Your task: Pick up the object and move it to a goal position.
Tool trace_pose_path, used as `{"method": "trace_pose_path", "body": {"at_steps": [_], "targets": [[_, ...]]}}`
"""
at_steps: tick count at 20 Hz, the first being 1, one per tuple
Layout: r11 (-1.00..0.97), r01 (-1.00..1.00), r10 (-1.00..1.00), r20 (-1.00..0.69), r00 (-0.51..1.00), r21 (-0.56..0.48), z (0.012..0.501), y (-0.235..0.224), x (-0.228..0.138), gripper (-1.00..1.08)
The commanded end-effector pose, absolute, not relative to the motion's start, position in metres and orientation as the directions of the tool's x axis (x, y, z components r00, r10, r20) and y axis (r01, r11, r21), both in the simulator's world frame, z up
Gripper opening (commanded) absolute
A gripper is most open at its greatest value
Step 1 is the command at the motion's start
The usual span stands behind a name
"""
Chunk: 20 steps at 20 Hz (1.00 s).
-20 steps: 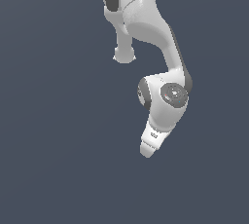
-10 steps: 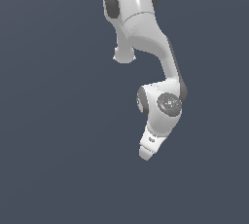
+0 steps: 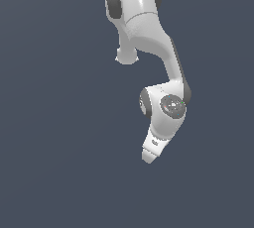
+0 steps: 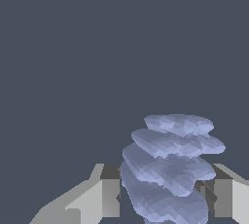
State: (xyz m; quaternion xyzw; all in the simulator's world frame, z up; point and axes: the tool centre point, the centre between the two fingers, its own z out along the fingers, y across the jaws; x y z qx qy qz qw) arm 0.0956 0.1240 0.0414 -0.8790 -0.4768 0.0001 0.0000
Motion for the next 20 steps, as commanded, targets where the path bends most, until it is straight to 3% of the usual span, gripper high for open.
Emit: {"method": "trace_pose_path", "body": {"at_steps": [1,10,20], "targets": [[-0.545,0.838,0.838,0.0,0.545,0.0,0.041,0.124,0.096,-1.0],[-0.545,0.838,0.838,0.0,0.545,0.0,0.06,0.125,0.096,-1.0],[-0.545,0.839,0.839,0.0,0.545,0.0,0.146,0.13,0.1,-1.0]]}}
